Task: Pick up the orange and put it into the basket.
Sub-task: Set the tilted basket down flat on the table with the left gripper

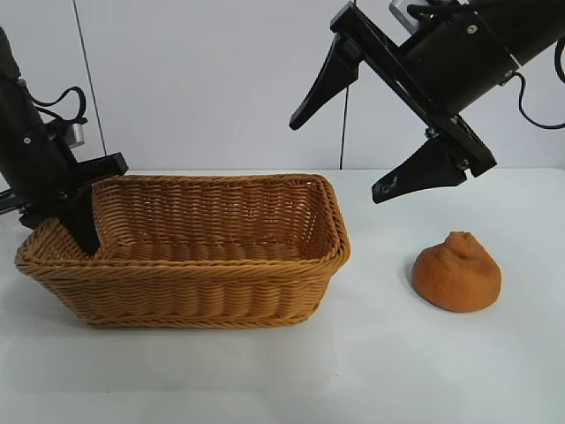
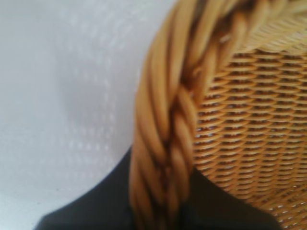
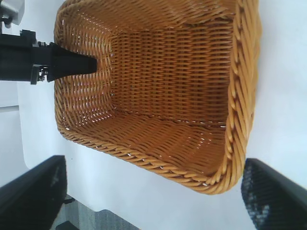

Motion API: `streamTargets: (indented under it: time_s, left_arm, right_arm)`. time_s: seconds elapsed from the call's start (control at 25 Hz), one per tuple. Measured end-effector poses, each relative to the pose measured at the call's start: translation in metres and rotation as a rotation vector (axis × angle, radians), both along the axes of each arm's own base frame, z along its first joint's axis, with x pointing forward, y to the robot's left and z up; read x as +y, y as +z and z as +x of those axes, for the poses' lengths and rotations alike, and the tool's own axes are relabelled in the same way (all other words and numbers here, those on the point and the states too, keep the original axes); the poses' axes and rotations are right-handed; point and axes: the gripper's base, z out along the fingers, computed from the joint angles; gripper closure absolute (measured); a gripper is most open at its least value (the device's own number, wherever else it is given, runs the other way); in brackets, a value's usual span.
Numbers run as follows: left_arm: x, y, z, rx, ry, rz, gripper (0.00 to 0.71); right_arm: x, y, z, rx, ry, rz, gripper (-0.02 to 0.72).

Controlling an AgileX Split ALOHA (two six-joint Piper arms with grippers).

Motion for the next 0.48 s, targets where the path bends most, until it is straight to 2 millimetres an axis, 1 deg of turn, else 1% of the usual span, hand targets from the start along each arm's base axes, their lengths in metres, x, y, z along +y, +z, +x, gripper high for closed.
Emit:
streamTargets:
  time_s: [0.04,0.12,0.2,0.28,0.48]
  left_arm:
    - [0.0,0.0,-0.001,0.004,0.0,-0.003,0.401]
    - [0.0,0.001,-0.001,0.005,-0.001,-0.004,0.217]
    - [0.0,0.005,-0.001,-0.002,-0.001,-0.005,0.118]
    - [0.0,0.012,-0.002,-0.015,-0.003,-0.007,0.075]
    - [-0.001,0.045,-0.003,-0.08,-0.013,-0.012,0.053]
  right_arm:
    - [0.0,0.0,0.0,0.0,0.0,0.0,0.027]
    - [0.0,0.0,0.0,0.0,0.0,0.0,0.027]
    - [0.0,0.0,0.0,0.0,0.0,0.0,0.027]
    - [0.0,0.0,0.0,0.0,0.0,0.0,0.027]
    - [0.0,0.0,0.0,0.0,0.0,0.0,0.027]
